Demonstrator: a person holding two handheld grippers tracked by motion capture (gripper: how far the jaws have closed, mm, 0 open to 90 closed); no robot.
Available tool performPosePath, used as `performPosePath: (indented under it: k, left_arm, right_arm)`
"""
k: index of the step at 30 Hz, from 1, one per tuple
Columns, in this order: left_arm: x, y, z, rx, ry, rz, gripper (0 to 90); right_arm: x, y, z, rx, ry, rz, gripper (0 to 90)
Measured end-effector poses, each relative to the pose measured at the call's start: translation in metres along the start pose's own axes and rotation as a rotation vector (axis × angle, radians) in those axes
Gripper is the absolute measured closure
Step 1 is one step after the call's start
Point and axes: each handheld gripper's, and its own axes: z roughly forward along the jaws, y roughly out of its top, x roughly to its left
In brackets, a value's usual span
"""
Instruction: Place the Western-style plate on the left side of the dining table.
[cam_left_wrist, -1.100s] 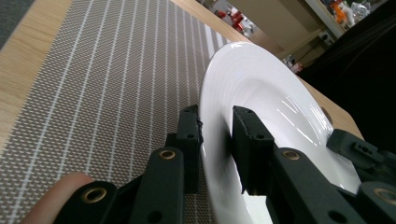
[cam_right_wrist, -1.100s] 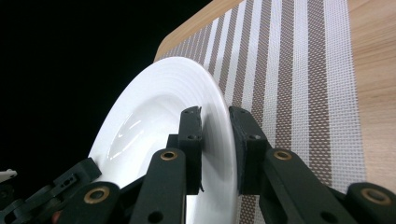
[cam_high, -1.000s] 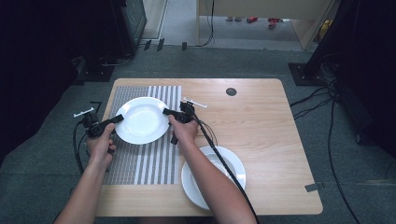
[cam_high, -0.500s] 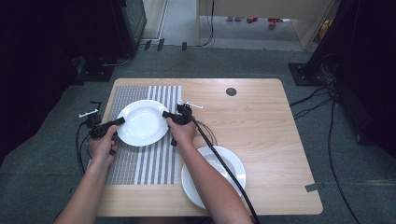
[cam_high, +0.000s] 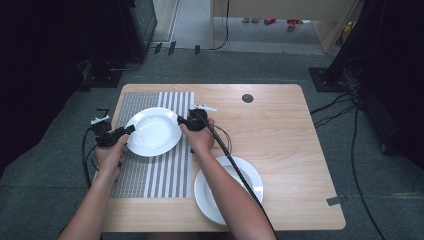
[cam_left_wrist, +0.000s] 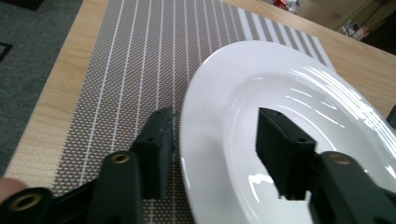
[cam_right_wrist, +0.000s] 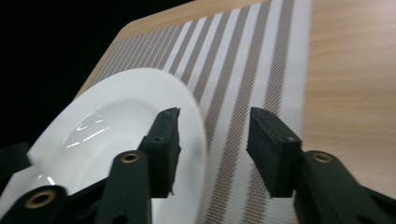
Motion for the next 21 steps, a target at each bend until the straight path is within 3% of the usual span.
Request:
performPosePath:
  k: [3,5,8,9,13,15,17,21]
  left_arm:
    - [-0.007,0.001,-0.009,0.002,-0.008,0.006,36.4]
    - [-0.013,-0.001,-0.014,0.005,0.005,0.033,29.7]
    - [-0.022,-0.006,-0.022,0.003,-0.001,0.054,23.4]
    - [-0.027,-0.011,-0.028,0.001,0.000,0.064,20.2]
    - [-0.034,-0.019,-0.037,-0.009,-0.004,0.075,18.9]
    - [-0.037,-0.024,-0.043,-0.012,0.007,0.096,18.5]
    - [-0.039,-0.028,-0.048,-0.002,0.017,0.100,18.5]
    - [-0.041,-0.040,-0.059,0.000,0.016,0.096,18.5]
  right_arm:
    - [-0.002,0.008,-0.009,-0.004,0.007,0.001,45.1]
    - [-0.004,0.016,-0.021,-0.011,0.012,-0.030,43.6]
    - [-0.010,0.026,-0.041,-0.022,0.019,-0.060,39.7]
    - [-0.016,0.030,-0.055,-0.024,0.040,-0.056,36.2]
    - [-0.025,0.032,-0.073,-0.028,0.056,-0.041,33.5]
    - [-0.033,0.030,-0.086,-0.018,0.081,-0.088,27.8]
    - [-0.040,0.028,-0.099,-0.015,0.078,-0.120,26.6]
    - [-0.056,0.021,-0.122,-0.030,0.058,-0.135,23.8]
